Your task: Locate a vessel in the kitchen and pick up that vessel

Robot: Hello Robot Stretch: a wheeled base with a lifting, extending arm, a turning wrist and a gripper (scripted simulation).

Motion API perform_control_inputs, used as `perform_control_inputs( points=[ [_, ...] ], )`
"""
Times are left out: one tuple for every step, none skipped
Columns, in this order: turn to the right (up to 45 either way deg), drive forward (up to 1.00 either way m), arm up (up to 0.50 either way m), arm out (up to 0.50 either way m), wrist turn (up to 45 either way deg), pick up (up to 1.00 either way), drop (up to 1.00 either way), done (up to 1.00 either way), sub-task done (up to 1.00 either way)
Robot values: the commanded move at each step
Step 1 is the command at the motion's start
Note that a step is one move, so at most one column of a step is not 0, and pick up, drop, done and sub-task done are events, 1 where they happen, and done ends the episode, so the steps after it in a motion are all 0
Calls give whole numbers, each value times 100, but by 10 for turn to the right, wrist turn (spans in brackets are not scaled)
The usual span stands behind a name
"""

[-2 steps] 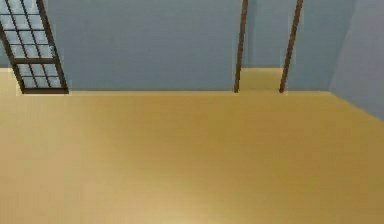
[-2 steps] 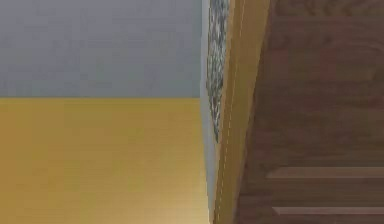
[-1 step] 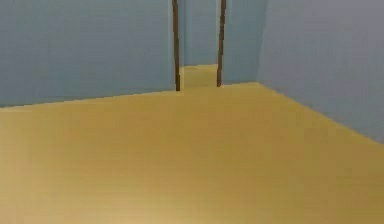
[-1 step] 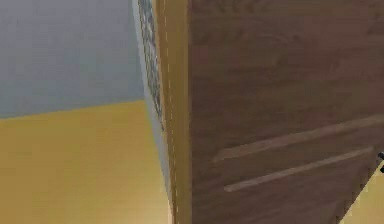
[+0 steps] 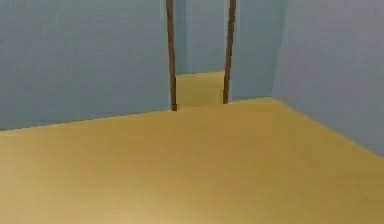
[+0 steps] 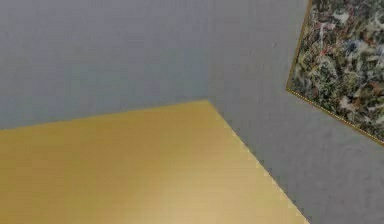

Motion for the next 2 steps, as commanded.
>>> perform_control_inputs(
  points=[
    [0, 100, 0, 0, 0, 0, 0, 0, 0],
    [30, 0, 0, 0, 0, 0, 0, 0, 0]
  ],
)
